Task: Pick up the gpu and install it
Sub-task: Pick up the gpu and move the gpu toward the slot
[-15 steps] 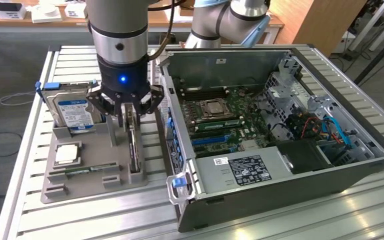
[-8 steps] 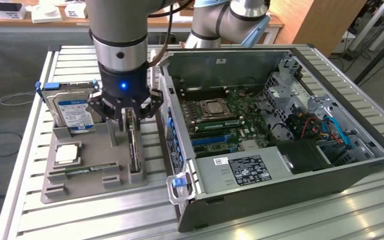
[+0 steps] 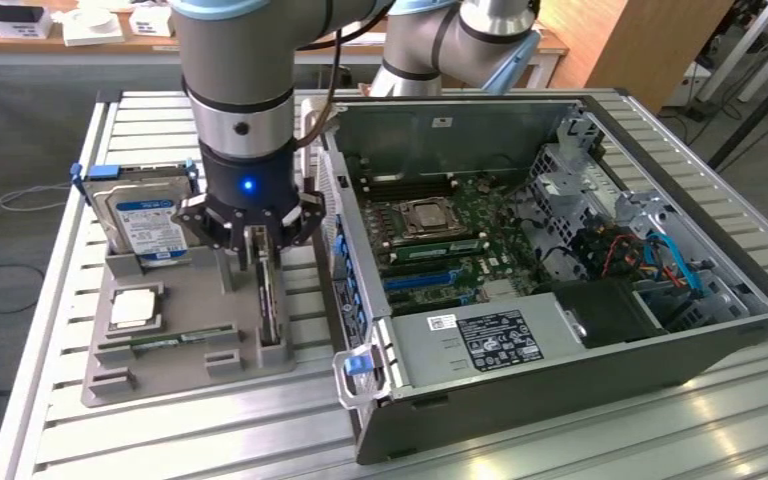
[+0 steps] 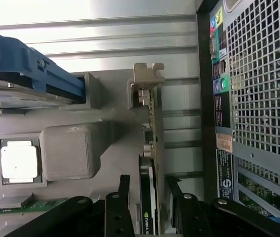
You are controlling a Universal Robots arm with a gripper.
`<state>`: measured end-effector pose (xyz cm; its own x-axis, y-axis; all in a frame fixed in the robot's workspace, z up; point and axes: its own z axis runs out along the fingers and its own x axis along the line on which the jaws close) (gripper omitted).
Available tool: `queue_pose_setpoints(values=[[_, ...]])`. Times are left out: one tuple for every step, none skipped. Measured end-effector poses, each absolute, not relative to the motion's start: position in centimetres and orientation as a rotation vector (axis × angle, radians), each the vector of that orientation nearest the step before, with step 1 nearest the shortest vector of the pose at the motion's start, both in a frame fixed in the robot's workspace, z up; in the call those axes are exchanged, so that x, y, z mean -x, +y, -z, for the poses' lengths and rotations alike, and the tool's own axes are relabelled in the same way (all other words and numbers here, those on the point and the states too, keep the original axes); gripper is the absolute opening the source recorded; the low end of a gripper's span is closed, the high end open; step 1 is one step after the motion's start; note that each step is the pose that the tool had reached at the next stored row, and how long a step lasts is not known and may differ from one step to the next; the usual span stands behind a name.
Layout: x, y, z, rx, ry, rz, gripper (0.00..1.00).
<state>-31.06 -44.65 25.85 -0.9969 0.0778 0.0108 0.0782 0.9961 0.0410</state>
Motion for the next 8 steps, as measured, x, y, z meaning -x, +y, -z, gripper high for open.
queue_pose_setpoints(values=[[31.06, -44.65, -25.69, 0.122, -3.129, 0.065, 0.42], [31.06, -44.65, -25.69, 0.122, -3.129, 0.065, 0.42], [31.06, -44.66, -25.69, 0.122, -3.129, 0.065, 0.42], [31.06, -44.65, -25.69, 0.122, -3.129, 0.065, 0.42], [31.06, -44.66, -25.69, 0.123, -3.129, 0.065, 0.42], [31.07, -44.72, -25.68, 0.123, -3.129, 0.065, 0.42], [31.07, -44.83, -25.67, 0.123, -3.129, 0.065, 0.42], [31.07, -44.96, -25.66, 0.122, -3.129, 0.065, 0.42]])
